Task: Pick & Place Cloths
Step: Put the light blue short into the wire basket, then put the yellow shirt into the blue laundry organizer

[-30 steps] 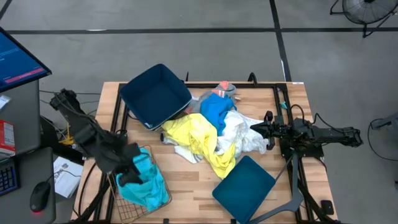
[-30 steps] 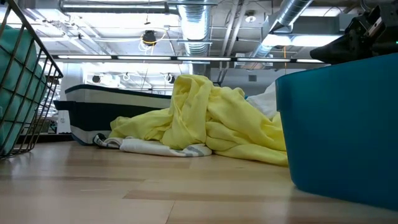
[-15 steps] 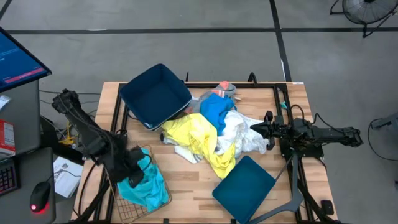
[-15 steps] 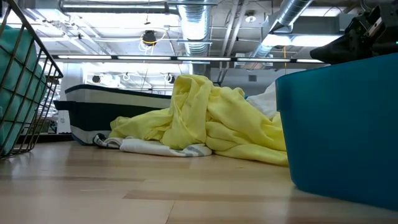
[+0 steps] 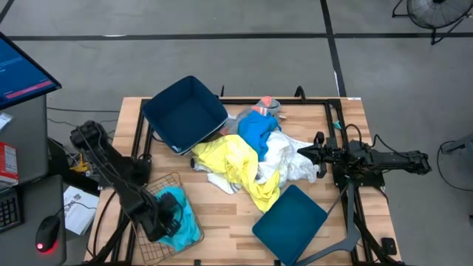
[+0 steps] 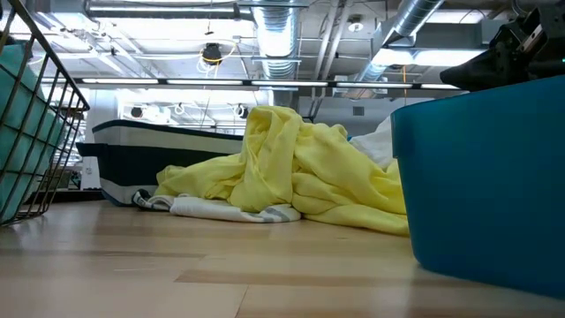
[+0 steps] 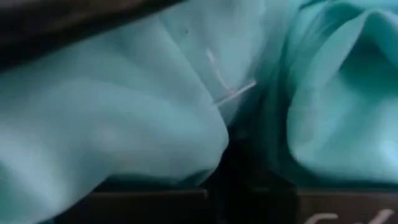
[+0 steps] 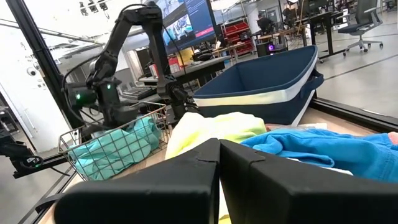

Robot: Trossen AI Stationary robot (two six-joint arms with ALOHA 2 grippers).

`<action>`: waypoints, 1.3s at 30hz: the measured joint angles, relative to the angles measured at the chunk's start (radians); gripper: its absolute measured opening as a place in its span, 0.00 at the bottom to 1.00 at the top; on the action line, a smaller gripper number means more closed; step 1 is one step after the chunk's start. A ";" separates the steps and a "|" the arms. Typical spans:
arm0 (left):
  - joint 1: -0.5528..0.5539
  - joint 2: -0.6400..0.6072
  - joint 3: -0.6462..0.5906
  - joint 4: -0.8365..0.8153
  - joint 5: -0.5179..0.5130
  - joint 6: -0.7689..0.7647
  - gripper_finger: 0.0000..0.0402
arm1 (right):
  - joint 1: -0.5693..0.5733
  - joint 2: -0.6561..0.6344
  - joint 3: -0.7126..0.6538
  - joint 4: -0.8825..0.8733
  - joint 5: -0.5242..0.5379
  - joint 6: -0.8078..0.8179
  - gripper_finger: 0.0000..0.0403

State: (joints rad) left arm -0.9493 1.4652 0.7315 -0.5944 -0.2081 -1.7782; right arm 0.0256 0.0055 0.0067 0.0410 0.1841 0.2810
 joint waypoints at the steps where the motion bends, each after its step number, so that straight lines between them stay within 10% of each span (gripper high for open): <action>1: 0.000 0.016 0.000 0.010 0.009 -0.001 0.00 | 0.000 0.000 0.000 0.000 0.000 0.000 0.00; 8: 0.001 -0.045 -0.001 0.056 0.057 0.007 0.03 | 0.000 0.000 0.000 0.000 0.000 0.000 0.00; 25: 0.002 -0.658 -0.002 0.212 -0.086 0.072 0.45 | 0.000 0.000 0.000 0.070 -0.003 0.076 0.00; 33: 0.035 -0.753 -0.002 0.697 -0.857 0.938 0.45 | 0.000 0.000 0.000 0.096 -0.004 0.087 0.00; 39: 0.219 -0.729 -0.002 0.932 -0.899 1.514 0.48 | -0.002 0.000 0.000 0.099 -0.002 0.086 0.00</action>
State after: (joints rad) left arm -0.7298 0.7364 0.7300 0.3373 -1.1074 -0.2639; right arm 0.0238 0.0055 0.0067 0.1402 0.1818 0.3672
